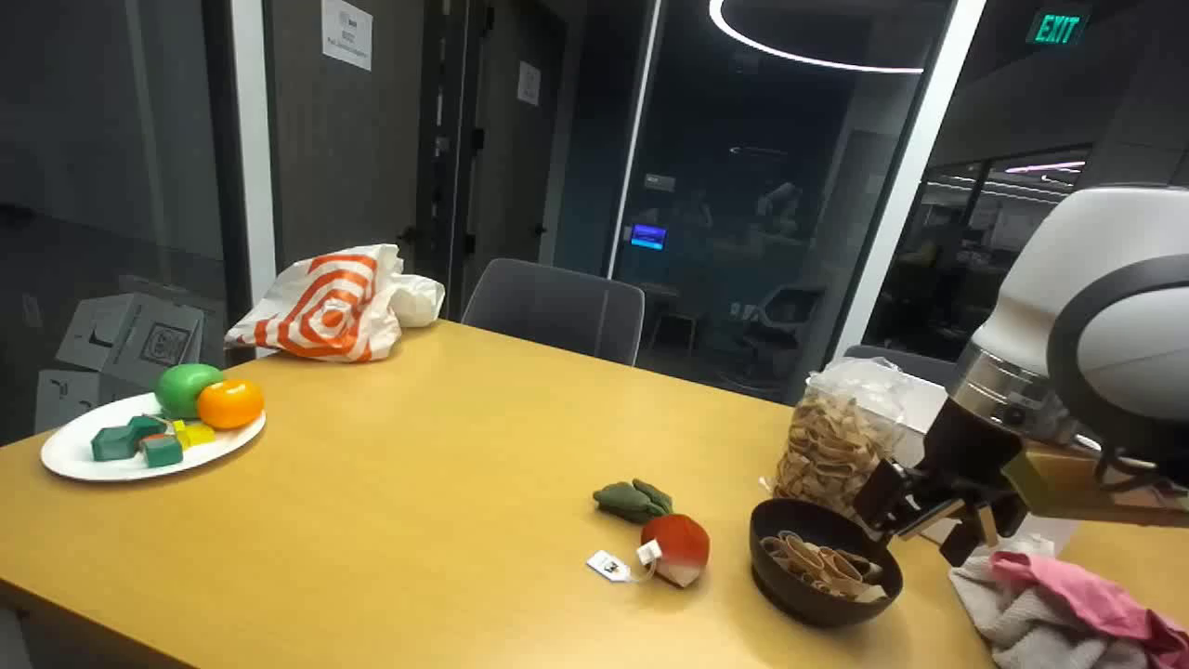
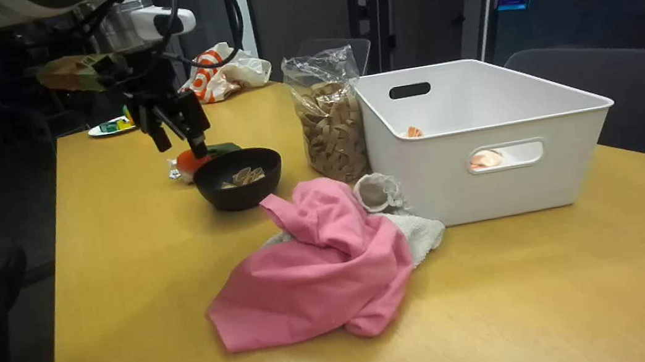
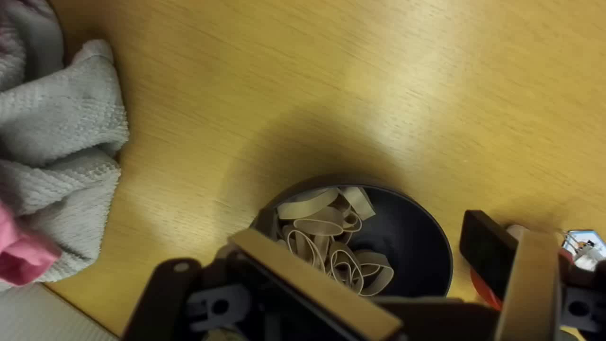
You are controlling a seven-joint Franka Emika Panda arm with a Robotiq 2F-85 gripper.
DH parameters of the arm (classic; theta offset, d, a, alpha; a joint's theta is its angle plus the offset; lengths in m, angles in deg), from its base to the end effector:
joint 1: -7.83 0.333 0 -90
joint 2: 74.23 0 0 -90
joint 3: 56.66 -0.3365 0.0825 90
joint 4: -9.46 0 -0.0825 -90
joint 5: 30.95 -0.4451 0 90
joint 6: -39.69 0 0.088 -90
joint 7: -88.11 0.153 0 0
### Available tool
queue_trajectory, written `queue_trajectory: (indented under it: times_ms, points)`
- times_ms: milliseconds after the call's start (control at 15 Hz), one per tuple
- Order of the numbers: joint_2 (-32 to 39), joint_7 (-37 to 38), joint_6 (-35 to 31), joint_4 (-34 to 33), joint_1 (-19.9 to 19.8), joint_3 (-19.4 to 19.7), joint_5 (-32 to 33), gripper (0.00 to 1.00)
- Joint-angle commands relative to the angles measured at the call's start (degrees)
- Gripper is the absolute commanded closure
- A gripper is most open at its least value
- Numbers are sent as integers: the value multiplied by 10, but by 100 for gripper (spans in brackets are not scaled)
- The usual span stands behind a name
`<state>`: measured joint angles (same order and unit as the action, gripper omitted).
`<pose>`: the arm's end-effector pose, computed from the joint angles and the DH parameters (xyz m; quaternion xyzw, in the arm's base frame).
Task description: Put the pink shirt and white towel on the edges of the basket
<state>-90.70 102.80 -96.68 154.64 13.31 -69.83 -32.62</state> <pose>0.4657 0.1530 0.3216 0.9975 0.0221 0.0670 0.0027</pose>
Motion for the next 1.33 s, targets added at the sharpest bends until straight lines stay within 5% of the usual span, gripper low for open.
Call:
queue_trajectory:
  times_ms: [0, 533, 933, 1267]
  points:
    - [0, 2, 1, -3, 7, 8, 3, 0]
    - [7, 25, 6, -12, -13, 13, 29, 0]
    - [25, 103, 0, -16, -97, 39, 179, 0]
    - [66, 153, -27, -15, -125, 61, 254, 0]
